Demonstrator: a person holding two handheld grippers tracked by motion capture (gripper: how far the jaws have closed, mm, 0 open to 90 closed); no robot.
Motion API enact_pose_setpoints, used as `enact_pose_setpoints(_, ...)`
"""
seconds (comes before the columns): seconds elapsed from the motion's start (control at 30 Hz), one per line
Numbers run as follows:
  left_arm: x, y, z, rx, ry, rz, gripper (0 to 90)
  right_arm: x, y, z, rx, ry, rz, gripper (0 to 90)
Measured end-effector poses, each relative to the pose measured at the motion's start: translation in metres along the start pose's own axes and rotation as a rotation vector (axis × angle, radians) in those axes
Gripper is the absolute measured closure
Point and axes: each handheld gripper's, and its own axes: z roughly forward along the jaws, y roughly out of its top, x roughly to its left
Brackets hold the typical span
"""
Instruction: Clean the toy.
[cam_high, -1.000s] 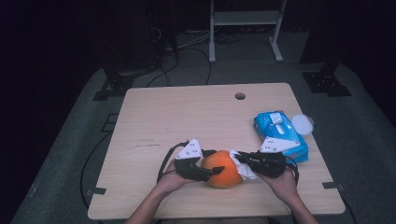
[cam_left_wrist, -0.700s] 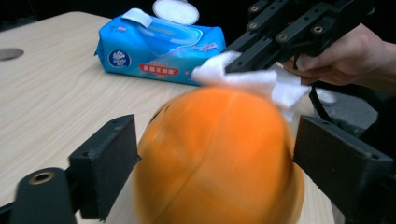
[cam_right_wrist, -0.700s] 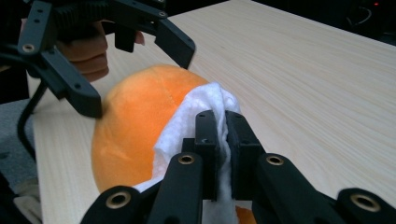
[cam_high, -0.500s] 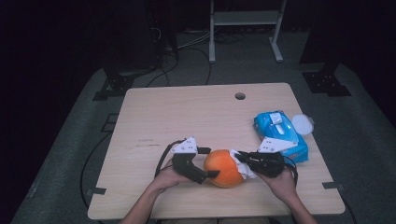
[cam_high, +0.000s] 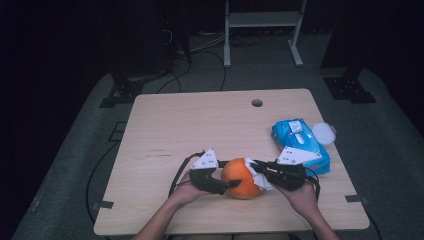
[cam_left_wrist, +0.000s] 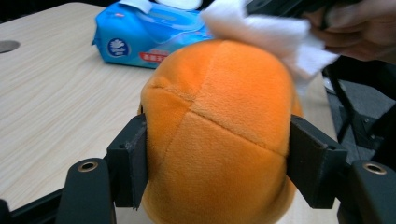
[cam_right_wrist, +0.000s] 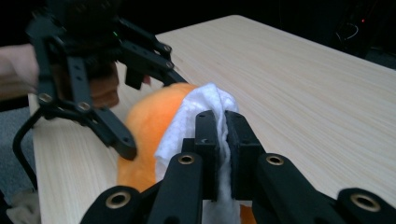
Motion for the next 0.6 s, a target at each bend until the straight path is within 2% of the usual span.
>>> enact_pose_setpoints(0.03, 0.0, 0.0, 0.0, 0.0, 0.0, 0.0, 30.5, 0.0, 0.0, 0.0, 0.0, 0.0, 0.0, 83.4)
enact_pose_setpoints(0.07, 0.0, -0.002, -0.001, 0.0, -0.054, 0.003, 27.7, -0.005, -0.005, 0.0, 0.005, 0.018, 0.021, 83.4)
enact_pose_setpoints(0.1, 0.0, -0.002, -0.001, 0.0, -0.054, 0.003, 25.1, -0.005, -0.005, 0.0, 0.005, 0.018, 0.021, 83.4)
enact_pose_setpoints(0.13, 0.002, -0.003, -0.002, -0.014, -0.085, -0.002, 25.1, -0.008, -0.007, 0.001, 0.012, 0.023, 0.031, 83.4)
enact_pose_setpoints(0.17, 0.005, -0.004, -0.002, -0.033, -0.096, -0.018, 17.8, -0.01, -0.01, 0.001, 0.022, 0.002, 0.021, 83.4)
enact_pose_setpoints(0.2, 0.007, -0.004, -0.002, -0.046, -0.094, -0.035, 17.8, -0.01, -0.01, 0.001, 0.022, 0.002, 0.021, 83.4)
enact_pose_setpoints(0.23, 0.01, -0.004, -0.001, -0.051, -0.076, -0.052, 12.7, -0.011, -0.011, 0.001, 0.026, -0.004, 0.023, 83.4)
enact_pose_setpoints(0.27, 0.013, -0.004, 0.002, -0.036, -0.042, -0.062, 4.5, -0.015, -0.013, -0.001, 0.023, -0.006, 0.036, 83.4)
enact_pose_setpoints(0.3, 0.014, -0.005, 0.004, -0.03, -0.041, -0.071, 4.5, -0.015, -0.013, -0.001, 0.023, -0.006, 0.036, 83.4)
enact_pose_setpoints(0.33, 0.015, -0.007, 0.01, -0.032, -0.072, -0.086, 5.6, -0.015, -0.014, -0.002, 0.021, -0.007, 0.046, 83.4)
enact_pose_setpoints(0.37, 0.015, -0.007, 0.01, -0.032, -0.072, -0.086, 10.5, -0.015, -0.014, -0.002, 0.021, -0.007, 0.046, 83.4)
enact_pose_setpoints(0.4, 0.01, -0.007, 0.012, -0.041, -0.097, -0.062, 17.6, -0.013, -0.013, -0.003, 0.024, -0.023, 0.036, 83.3)
enact_pose_setpoints(0.43, 0.01, -0.007, 0.012, -0.041, -0.097, -0.062, 21.7, -0.013, -0.013, -0.003, 0.024, -0.023, 0.036, 83.3)
enact_pose_setpoints(0.47, 0.004, -0.005, 0.012, -0.044, -0.066, -0.031, 21.7, -0.012, -0.012, -0.003, 0.021, -0.024, 0.039, 83.4)
enact_pose_setpoints(0.5, 0.002, -0.003, 0.011, -0.039, -0.055, -0.02, 28.2, -0.012, -0.01, -0.005, 0.006, -0.022, 0.051, 83.5)
enact_pose_setpoints(0.6, -0.001, 0.004, 0.007, -0.026, -0.031, -0.022, 34.2, -0.007, -0.003, -0.009, -0.041, 0.011, 0.059, 83.6)
